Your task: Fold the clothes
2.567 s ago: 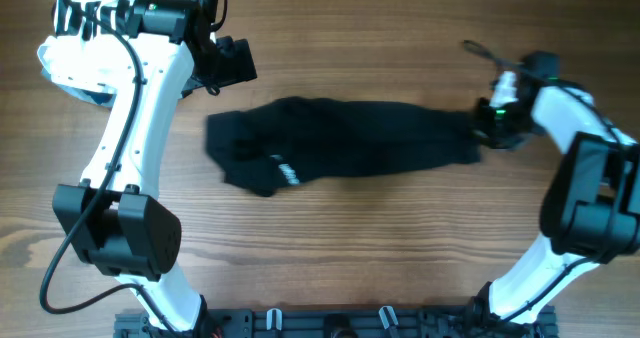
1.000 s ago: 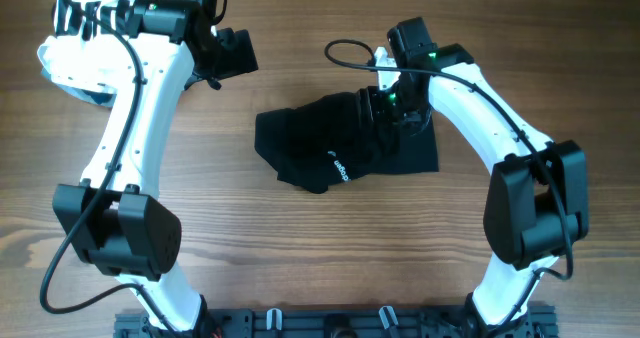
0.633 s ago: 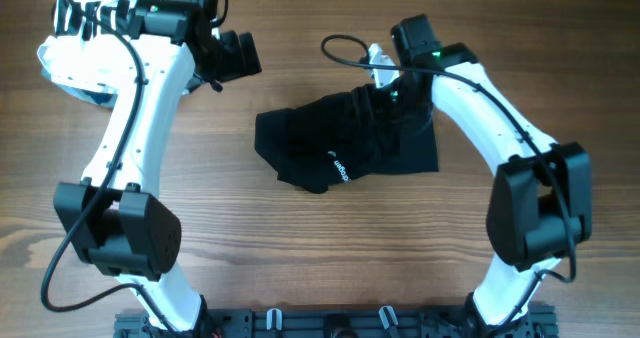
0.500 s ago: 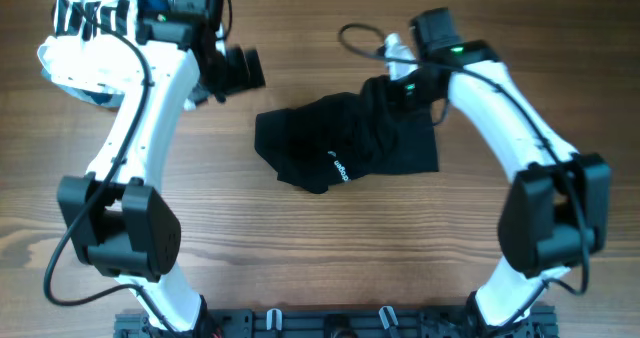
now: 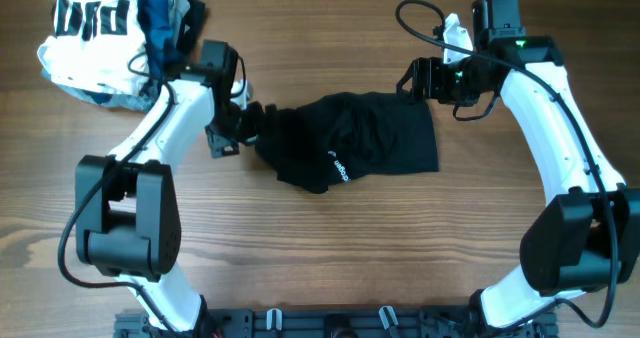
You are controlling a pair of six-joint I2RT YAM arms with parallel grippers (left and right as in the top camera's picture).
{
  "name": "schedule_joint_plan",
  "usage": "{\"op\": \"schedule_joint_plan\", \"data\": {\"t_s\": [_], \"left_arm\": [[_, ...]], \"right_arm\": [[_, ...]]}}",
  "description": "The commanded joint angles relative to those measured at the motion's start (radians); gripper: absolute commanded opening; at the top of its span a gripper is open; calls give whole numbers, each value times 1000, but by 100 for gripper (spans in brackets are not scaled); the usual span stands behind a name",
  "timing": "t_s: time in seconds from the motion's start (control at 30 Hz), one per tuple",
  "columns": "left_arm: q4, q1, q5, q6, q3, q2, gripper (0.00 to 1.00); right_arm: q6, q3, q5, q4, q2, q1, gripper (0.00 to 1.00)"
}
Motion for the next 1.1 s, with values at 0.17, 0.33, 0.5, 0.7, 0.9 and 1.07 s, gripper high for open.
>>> {"op": "schedule_joint_plan", "data": {"t_s": [0.17, 0.33, 0.5, 0.7, 0.9, 1.07], "left_arm": [[224, 3, 121, 15, -162, 0, 77], [240, -21, 120, 16, -167, 0, 69], [274, -68, 77, 15, -176, 0, 63], [321, -105, 72, 15, -194, 0, 32], [321, -105, 52, 15, -194, 0, 4], [320, -96, 34, 16, -192, -1, 4]], "right_arm": [[6, 14, 31, -2, -14, 4, 77], [7, 14, 31, -1, -14, 4, 77], [6, 14, 31, -3, -14, 4, 77], [3, 14, 36, -27, -14, 4, 77], [5, 10, 39, -55, -13, 4, 77], [8, 5, 38, -55, -11, 4, 72]]}}
